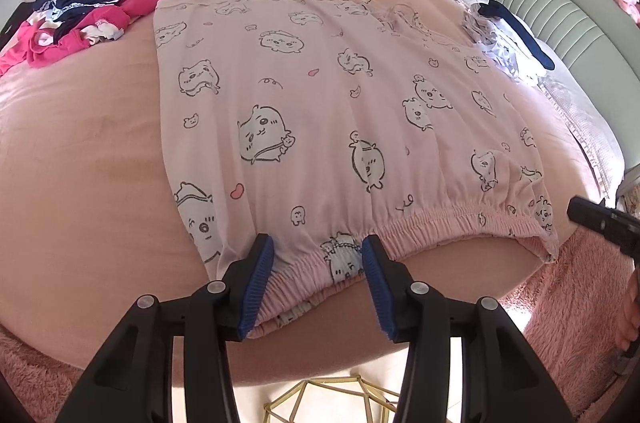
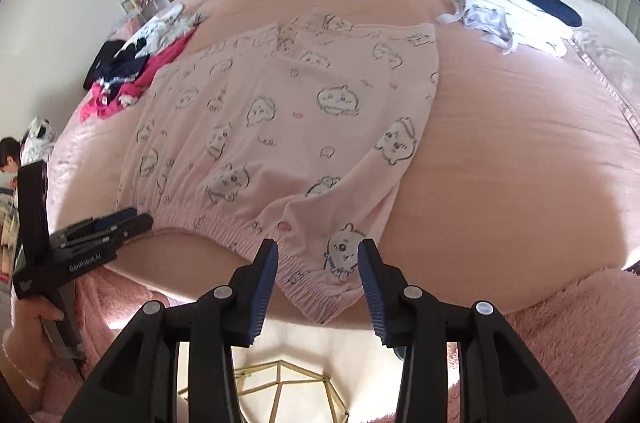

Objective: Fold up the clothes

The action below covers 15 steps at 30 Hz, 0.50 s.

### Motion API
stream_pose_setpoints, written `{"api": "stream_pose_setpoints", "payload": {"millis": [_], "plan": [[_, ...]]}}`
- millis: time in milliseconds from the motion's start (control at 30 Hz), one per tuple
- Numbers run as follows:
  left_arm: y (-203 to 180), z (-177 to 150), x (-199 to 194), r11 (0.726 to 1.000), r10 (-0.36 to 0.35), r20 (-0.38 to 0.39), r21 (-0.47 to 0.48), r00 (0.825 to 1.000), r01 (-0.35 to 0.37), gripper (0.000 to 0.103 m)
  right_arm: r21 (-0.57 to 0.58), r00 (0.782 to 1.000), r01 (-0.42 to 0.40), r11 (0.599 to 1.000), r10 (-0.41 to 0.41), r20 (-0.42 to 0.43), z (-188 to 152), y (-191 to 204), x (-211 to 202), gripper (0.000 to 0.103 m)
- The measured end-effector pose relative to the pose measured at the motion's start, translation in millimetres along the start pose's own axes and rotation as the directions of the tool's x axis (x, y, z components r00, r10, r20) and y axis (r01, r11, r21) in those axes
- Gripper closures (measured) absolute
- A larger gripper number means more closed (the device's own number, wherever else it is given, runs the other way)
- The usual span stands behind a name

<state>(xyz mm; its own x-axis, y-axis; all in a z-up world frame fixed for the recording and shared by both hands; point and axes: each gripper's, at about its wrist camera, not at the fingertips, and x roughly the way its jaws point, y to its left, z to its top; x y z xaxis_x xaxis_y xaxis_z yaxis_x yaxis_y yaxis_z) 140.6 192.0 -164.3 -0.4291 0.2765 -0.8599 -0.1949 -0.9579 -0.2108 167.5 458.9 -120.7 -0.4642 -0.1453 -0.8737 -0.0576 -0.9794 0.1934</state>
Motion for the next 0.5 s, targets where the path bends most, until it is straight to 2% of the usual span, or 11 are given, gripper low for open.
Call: {"api": "stream_pose_setpoints", "payload": {"millis": [67, 133, 167, 267, 333, 433, 500], "plan": [[-0.1, -1.1, -0.8, 1.0, 0.002, 0.001, -0.003, 1.0, -0.002, 0.06, 0.0, 1.0, 0.018, 1.0, -0.018, -0.016, 1.7, -0.8, 8.8, 0.059], [0.8, -0.6, -0.9, 1.0, -0.001, -0.001, -0.007, 1.0, 0.001, 0.06, -0.029, 0.997, -0.012, 1.0, 0.01, -0.081, -3.1, 3.1, 26.5, 0.059], [1.7, -0.3, -0.6, 1.0, -0.004, -0.002, -0.009, 1.0, 0.004, 0.06, -0.043, 0.995, 0.004, 0.999, -0.008, -0.102, -6.7, 5.3, 35.1, 0.059], [5.1, 0.8, 0.1, 1.0, -0.018, -0.002, -0.019, 1.0, 0.017, 0.059, -0.032, 0.996, 0.063, 0.998, -0.065, -0.068, -8.6, 0.3, 34.4, 0.06], [6.4, 0.3, -0.5, 1.0, -0.024, 0.006, -0.019, 1.0, 0.024, 0.059, -0.016, 0.985, 0.164, 0.986, -0.164, -0.049, -9.2, -11.2, 29.3, 0.06], [9.7, -1.5, -2.8, 0.999, -0.037, 0.018, -0.017, 0.999, 0.037, 0.058, 0.077, 0.987, 0.151, 0.986, -0.146, -0.069, -9.8, -37.4, 25.0, 0.058], [11.4, -1.8, -3.8, 0.999, -0.043, 0.021, -0.021, 0.999, 0.044, 0.058, 0.082, 0.986, 0.161, 0.984, -0.156, -0.058, -7.9, -40.1, 20.2, 0.058]]}}
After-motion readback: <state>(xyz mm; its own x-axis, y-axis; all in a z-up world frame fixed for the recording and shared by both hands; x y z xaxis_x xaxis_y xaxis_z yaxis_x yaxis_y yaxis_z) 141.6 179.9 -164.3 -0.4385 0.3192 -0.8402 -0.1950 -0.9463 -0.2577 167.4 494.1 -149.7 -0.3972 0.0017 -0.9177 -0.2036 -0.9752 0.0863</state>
